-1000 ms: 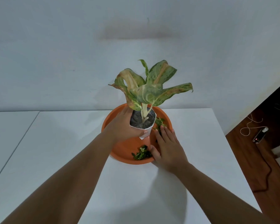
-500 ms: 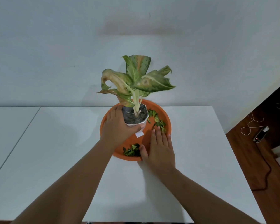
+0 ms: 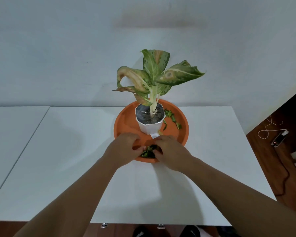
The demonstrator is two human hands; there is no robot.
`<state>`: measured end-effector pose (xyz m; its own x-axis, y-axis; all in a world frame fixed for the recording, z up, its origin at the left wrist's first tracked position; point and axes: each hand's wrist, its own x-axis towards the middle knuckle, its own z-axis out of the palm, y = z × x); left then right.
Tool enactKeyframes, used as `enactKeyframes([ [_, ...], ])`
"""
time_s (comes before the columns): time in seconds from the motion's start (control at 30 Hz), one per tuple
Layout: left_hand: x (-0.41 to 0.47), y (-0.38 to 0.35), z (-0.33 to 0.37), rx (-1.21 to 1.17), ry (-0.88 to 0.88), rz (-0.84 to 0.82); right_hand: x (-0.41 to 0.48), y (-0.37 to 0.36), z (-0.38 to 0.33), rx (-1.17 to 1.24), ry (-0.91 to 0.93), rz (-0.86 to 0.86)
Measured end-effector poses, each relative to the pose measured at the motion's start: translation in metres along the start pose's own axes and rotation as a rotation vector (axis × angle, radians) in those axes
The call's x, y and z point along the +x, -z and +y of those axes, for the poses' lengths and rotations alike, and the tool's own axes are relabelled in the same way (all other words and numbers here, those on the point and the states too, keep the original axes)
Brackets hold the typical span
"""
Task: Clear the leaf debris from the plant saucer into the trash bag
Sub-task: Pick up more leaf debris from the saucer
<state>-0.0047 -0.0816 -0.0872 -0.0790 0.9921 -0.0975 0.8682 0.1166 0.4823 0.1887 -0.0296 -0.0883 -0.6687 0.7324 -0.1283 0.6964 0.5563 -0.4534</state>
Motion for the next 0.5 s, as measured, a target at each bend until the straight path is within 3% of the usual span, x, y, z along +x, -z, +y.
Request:
enactKeyframes([
  [0.1, 0.003, 0.003, 0.000, -0.082, -0.007, -0.046, 0.002, 0.010, 0.006, 0.247, 0.039, 0.043],
  [0.2, 0.010, 0.008, 0.003, -0.199, 0.046, -0.163, 0.009, 0.023, 0.026, 0.183, -0.036, 0.108],
  [0.33, 0.018, 0.004, 0.011, -0.192, 0.036, -0.272, 0.017, 0.028, 0.028, 0.014, -0.099, -0.158],
  [0.43, 0.022, -0.001, 0.015, -0.142, -0.005, -0.292, 0.020, 0.027, 0.021, -0.116, -0.023, -0.279],
  [0.5, 0.024, -0.003, 0.014, -0.110, -0.067, -0.280, 0.018, 0.031, 0.019, -0.068, 0.021, -0.329],
])
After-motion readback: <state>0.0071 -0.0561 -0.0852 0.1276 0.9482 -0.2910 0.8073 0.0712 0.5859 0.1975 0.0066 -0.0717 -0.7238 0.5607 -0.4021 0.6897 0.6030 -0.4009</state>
